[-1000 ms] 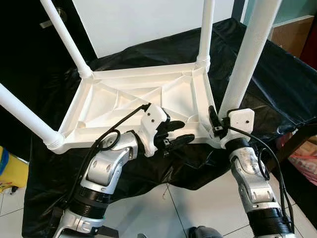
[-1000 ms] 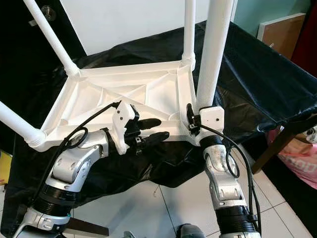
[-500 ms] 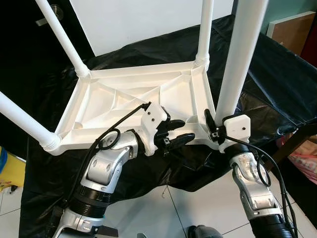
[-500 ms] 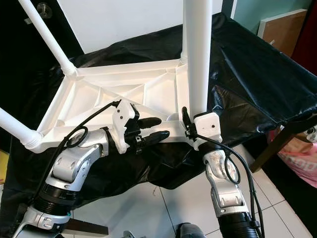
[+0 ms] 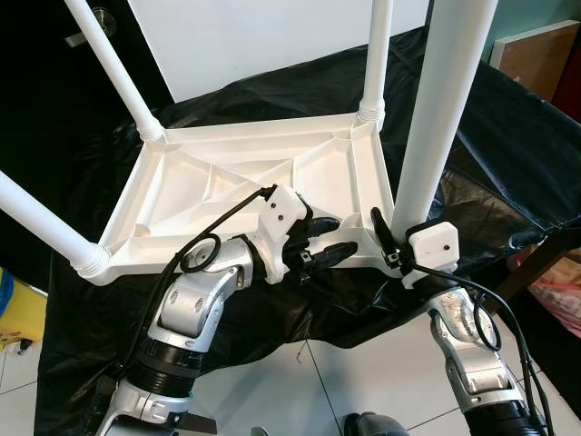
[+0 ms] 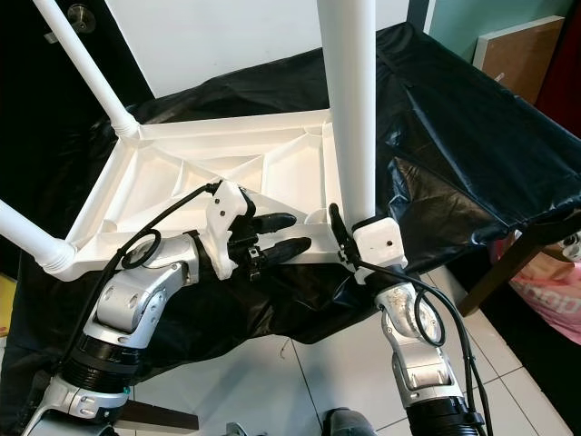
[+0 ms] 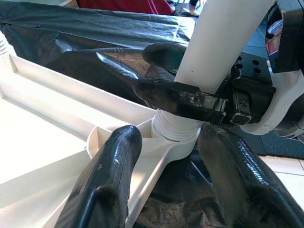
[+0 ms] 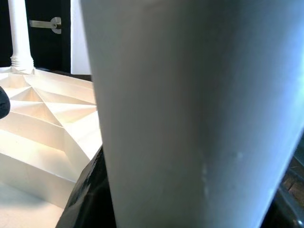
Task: Building children table
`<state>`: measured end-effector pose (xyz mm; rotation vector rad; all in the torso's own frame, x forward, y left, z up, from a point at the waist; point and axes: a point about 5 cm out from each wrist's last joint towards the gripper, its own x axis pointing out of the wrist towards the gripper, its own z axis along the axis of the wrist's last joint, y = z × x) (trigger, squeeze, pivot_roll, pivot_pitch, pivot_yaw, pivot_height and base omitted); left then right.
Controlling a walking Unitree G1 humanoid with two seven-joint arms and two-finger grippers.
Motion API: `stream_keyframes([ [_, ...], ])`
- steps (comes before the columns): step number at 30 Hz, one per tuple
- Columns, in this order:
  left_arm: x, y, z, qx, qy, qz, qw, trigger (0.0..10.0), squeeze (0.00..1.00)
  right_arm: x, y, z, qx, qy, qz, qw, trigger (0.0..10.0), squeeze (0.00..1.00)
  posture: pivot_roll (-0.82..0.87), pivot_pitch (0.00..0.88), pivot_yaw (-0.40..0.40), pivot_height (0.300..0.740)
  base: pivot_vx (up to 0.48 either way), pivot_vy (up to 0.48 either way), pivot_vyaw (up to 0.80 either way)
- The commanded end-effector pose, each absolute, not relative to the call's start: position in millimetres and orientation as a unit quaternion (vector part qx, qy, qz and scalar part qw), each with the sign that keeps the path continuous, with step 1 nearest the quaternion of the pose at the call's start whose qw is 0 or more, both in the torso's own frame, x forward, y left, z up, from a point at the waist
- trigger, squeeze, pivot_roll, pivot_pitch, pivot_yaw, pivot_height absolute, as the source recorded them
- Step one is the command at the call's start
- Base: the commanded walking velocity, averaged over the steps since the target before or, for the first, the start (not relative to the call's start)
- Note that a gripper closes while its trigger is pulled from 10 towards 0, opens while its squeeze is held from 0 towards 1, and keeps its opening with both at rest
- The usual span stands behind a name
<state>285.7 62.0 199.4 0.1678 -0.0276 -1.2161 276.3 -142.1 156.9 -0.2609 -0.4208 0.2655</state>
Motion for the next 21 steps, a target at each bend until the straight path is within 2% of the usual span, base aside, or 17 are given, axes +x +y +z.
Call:
stream_keyframes([
  [1,291,67,200,0.08,-0.015,-0.537,0.84,10.0,0.0,274,-135,131,-0.122,-0.143,0.156,0.97,10.0,0.0,-0.22,0.12,0.103,0.74,0.0,0.0,0.0],
  [5,291,67,199,0.08,-0.015,-0.536,0.841,10.0,0.0,278,-138,123,-0.116,-0.107,0.143,0.977,10.0,0.0,-0.22,0.119,0.103,0.74,0.0,0.0,0.0],
  [8,290,66,200,0.081,-0.016,-0.536,0.84,10.0,0.0,287,-147,115,-0.07,-0.047,0.108,0.991,10.0,0.0,-0.22,0.115,0.098,0.74,0.0,0.0,0.0],
  [21,289,67,199,0.079,-0.018,-0.532,0.843,10.0,0.0,290,-151,112,-0.023,-0.025,0.092,0.995,10.0,0.0,-0.22,0.103,0.083,0.74,0.0,0.0,0.0],
])
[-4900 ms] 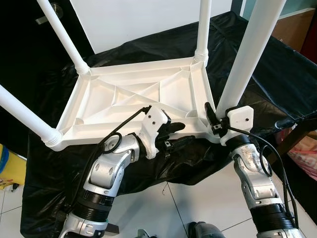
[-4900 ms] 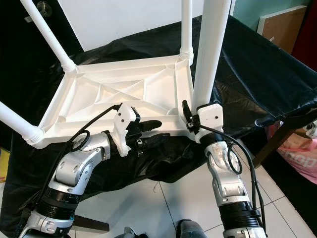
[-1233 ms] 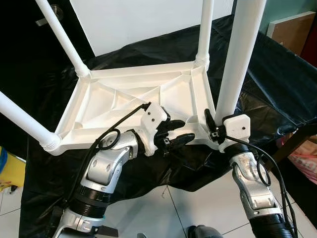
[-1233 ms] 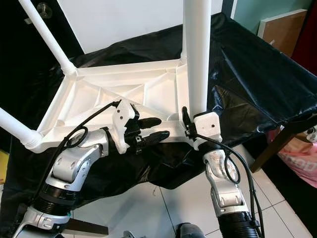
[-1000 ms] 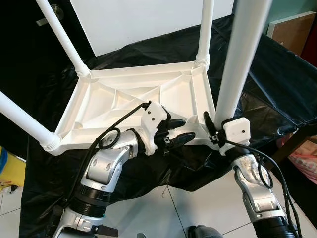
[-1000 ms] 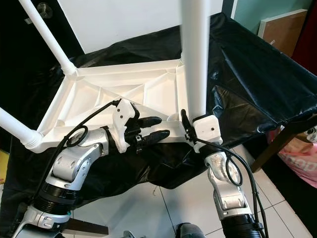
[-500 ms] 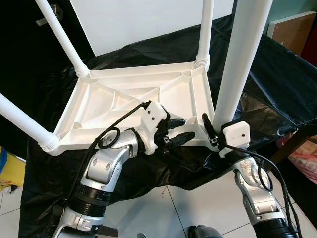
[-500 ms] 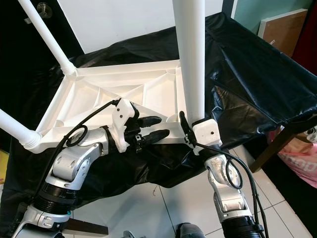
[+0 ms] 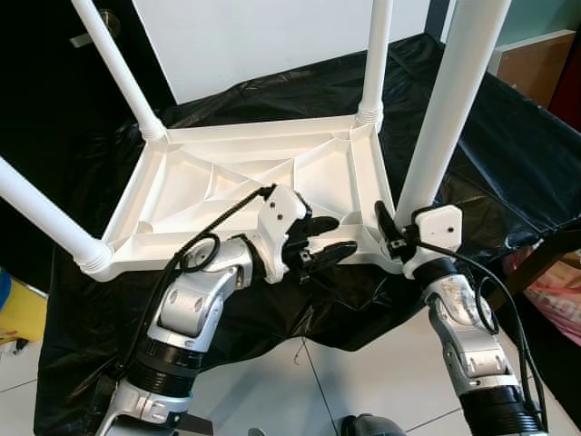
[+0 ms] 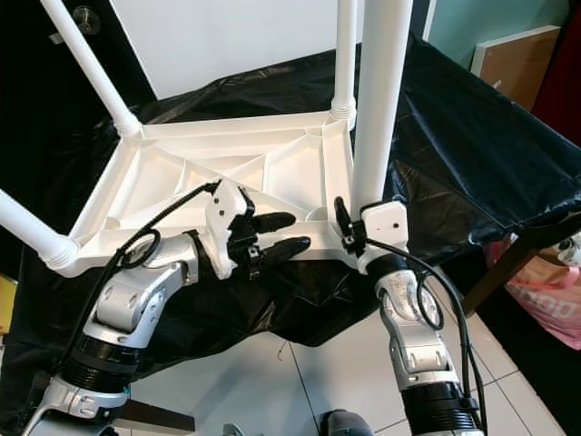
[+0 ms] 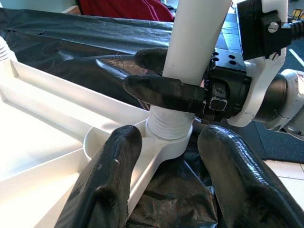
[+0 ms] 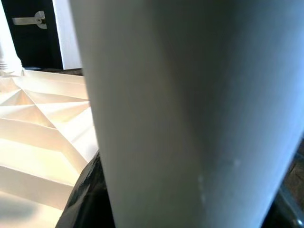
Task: Building children table
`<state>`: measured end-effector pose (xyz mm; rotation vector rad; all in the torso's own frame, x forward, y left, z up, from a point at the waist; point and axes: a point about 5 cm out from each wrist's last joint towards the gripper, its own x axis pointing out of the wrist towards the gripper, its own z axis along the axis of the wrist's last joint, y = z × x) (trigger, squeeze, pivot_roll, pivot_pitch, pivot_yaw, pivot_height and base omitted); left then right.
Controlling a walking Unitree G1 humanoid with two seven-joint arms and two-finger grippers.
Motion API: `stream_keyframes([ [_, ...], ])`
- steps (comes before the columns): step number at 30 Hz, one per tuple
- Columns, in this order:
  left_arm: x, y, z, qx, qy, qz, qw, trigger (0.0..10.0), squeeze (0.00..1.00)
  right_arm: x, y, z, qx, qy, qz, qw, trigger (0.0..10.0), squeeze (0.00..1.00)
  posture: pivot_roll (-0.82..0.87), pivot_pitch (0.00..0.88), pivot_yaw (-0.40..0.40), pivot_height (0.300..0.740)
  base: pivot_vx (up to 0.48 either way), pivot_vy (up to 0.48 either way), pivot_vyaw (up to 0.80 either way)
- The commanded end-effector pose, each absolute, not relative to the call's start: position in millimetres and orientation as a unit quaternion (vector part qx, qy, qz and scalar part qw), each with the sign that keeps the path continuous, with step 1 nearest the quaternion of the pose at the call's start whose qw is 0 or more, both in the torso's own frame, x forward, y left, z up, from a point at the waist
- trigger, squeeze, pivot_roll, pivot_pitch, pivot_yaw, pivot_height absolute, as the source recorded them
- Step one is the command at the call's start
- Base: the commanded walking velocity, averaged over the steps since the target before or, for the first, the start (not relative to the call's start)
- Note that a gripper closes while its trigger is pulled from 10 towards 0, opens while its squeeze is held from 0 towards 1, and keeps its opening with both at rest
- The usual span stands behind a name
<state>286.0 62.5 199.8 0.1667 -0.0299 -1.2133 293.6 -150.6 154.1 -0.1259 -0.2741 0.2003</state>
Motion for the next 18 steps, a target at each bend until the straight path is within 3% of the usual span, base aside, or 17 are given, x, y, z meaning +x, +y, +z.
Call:
stream_keyframes([
  [1,288.9,67.1,198.9,0.079,-0.018,-0.532,0.843,10.0,0.0,289.8,-151.2,111.9,-0.014,-0.021,0.088,0.996,10.0,0.0,-0.22,0.101,0.085,0.74,0.0,0.0,0.0],
  [12,289.2,66.0,199.4,0.08,-0.02,-0.536,0.84,10.0,0.0,294.2,-155.1,111.4,0.02,0.01,0.067,0.998,10.0,0.0,-0.22,0.094,0.086,0.74,0.0,0.0,0.0],
  [18,289.3,65.2,199.6,0.081,-0.021,-0.537,0.839,10.0,0.0,295.2,-152.5,116.7,-0.022,-0.011,0.085,0.996,10.0,0.0,-0.22,0.086,0.085,0.74,0.0,0.0,0.0],
])
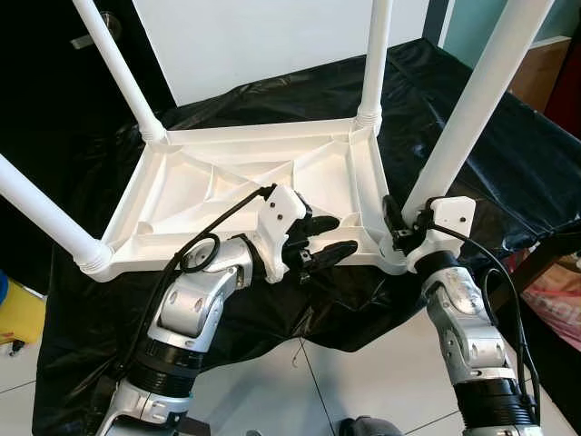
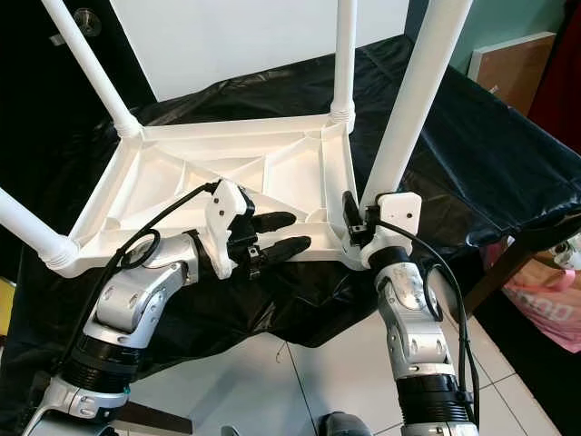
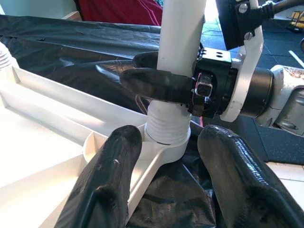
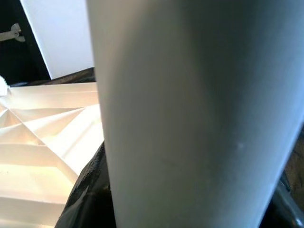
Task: Building children table
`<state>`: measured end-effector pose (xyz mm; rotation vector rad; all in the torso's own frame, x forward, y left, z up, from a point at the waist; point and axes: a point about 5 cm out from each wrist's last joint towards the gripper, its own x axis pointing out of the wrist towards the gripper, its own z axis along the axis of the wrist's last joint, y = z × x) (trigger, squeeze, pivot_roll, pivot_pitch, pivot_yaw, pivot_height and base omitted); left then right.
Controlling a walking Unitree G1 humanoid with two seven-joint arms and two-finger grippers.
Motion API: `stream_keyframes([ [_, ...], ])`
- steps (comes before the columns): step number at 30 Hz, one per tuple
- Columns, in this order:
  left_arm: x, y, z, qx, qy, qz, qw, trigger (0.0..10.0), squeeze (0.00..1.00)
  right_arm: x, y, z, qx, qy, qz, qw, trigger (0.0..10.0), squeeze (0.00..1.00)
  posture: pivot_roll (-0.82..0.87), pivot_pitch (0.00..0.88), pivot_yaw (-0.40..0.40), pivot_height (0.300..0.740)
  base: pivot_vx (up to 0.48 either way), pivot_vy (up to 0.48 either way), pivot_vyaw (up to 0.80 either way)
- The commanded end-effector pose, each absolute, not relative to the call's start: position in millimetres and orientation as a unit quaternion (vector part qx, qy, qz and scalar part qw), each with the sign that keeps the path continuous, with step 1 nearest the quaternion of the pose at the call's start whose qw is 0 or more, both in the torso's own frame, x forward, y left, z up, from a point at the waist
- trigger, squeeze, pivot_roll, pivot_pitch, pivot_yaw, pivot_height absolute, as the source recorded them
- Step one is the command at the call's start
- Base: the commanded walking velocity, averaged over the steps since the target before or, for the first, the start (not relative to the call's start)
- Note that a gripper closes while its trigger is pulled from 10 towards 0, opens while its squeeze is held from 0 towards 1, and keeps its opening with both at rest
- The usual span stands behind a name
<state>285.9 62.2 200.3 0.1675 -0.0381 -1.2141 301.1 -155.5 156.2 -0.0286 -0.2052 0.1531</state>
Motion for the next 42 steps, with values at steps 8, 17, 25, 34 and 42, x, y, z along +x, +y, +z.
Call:
stream_keyframes([
  [8,290,64,202,0.078,-0.028,-0.537,0.839,10.0,0.0,288,-141,128,-0.095,-0.063,0.131,0.985,10.0,0.0,-0.22,0.082,0.084,0.74,0.0,0.0,0.0],
  [17,289,64,203,0.078,-0.028,-0.539,0.838,10.0,0.0,287,-148,123,-0.113,-0.055,0.141,0.982,10.0,0.0,-0.23,0.083,0.088,0.74,0.0,0.0,0.0],
  [25,289,65,203,0.079,-0.027,-0.54,0.838,10.0,0.0,293,-152,125,-0.016,-0.029,0.118,0.992,10.0,0.0,-0.22,0.084,0.089,0.74,0.0,0.0,0.0],
  [34,289,64,203,0.079,-0.027,-0.539,0.838,10.0,0.0,297,-156,121,0.008,-0.001,0.103,0.995,10.0,0.0,-0.22,0.084,0.087,0.74,0.0,0.0,0.0],
  [42,289,65,203,0.078,-0.029,-0.537,0.84,10.0,0.0,298,-156,122,-0.023,-0.006,0.105,0.994,10.0,0.0,-0.22,0.086,0.084,0.74,0.0,0.0,0.0],
])
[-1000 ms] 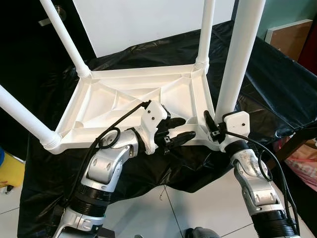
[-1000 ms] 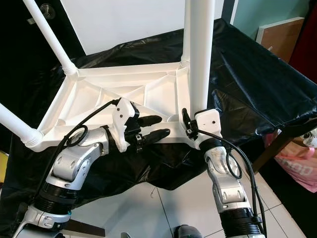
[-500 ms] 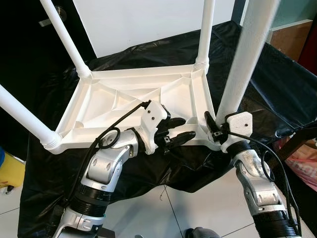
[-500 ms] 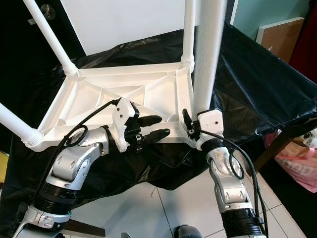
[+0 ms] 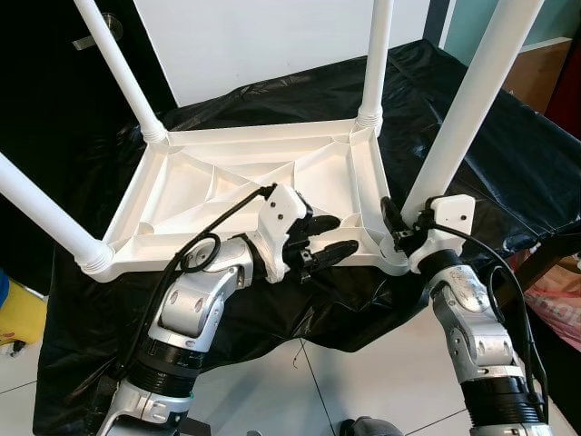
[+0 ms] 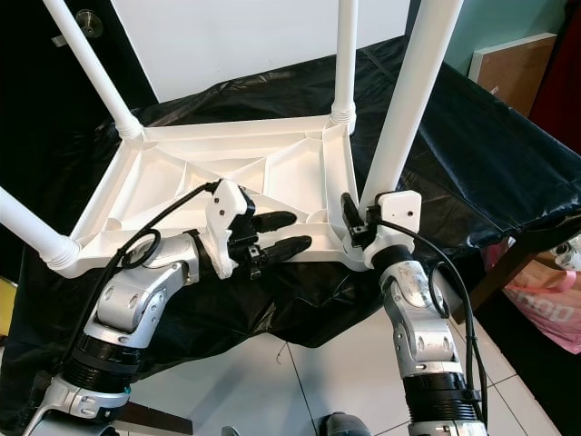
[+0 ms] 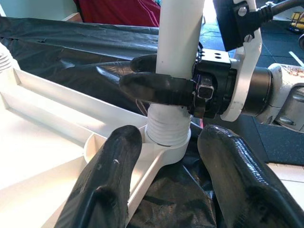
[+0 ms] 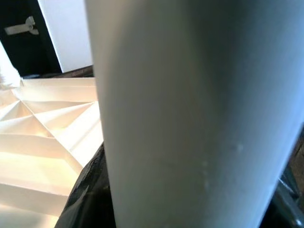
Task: Building children table
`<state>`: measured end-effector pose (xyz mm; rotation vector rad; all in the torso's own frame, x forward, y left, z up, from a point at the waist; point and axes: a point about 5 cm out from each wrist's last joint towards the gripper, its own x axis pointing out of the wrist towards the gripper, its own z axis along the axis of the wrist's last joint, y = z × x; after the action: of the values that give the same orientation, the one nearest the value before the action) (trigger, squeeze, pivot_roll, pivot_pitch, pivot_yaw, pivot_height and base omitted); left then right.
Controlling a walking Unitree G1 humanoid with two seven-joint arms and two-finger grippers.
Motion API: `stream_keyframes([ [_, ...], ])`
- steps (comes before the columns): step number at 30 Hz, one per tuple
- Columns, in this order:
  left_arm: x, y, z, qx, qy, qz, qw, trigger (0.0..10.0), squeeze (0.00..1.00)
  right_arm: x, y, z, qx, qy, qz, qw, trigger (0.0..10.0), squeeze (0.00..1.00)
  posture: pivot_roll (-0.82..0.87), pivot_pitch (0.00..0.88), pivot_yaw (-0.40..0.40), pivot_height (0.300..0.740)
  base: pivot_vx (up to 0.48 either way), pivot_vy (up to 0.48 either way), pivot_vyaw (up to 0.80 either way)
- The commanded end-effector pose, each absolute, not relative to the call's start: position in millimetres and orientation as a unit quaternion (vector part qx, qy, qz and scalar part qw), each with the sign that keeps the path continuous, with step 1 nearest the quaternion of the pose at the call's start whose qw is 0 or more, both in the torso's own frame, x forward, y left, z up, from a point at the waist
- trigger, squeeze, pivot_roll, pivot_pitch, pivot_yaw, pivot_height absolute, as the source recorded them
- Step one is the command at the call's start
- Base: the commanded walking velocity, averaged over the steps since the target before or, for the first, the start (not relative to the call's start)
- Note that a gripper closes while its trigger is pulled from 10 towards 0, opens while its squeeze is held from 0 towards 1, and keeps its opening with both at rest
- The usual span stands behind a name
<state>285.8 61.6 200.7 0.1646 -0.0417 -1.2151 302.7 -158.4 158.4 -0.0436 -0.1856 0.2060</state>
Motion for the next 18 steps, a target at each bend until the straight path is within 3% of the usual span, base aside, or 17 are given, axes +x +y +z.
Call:
stream_keyframes([
  [1,289,65,203,0.078,-0.029,-0.537,0.84,10.0,0.0,298,-156,122,-0.026,-0.008,0.106,0.994,10.0,0.0,-0.22,0.086,0.084,0.74,0.0,0.0,0.0],
  [4,290,65,204,0.073,-0.031,-0.536,0.84,10.0,0.0,295,-154,141,-0.021,-0.06,0.121,0.991,10.0,0.0,-0.22,0.088,0.082,0.74,0.0,0.0,0.0],
  [5,293,66,207,0.061,-0.032,-0.533,0.843,10.0,0.84,296,-157,158,-0.001,-0.095,0.122,0.988,10.0,0.0,-0.22,0.09,0.081,0.74,0.0,0.0,0.0],
  [6,295,66,209,0.047,-0.032,-0.533,0.844,10.0,1.0,296,-160,172,0.012,-0.122,0.122,0.985,10.0,0.0,-0.22,0.09,0.081,0.74,0.0,0.0,0.0],
  [16,301,57,221,0.054,-0.06,-0.539,0.838,10.0,0.98,298,-166,206,0.006,-0.167,0.146,0.975,10.0,0.0,-0.24,0.081,0.071,0.74,0.0,0.0,0.0],
  [17,301,54,224,0.058,-0.067,-0.544,0.834,10.0,0.0,298,-165,209,0.0,-0.171,0.153,0.973,10.0,0.0,-0.24,0.08,0.07,0.74,0.0,0.0,0.0],
  [18,301,54,224,0.058,-0.067,-0.544,0.834,10.0,0.0,298,-165,209,0.0,-0.171,0.153,0.973,10.0,0.0,-0.24,0.08,0.07,0.74,0.0,0.0,0.0],
])
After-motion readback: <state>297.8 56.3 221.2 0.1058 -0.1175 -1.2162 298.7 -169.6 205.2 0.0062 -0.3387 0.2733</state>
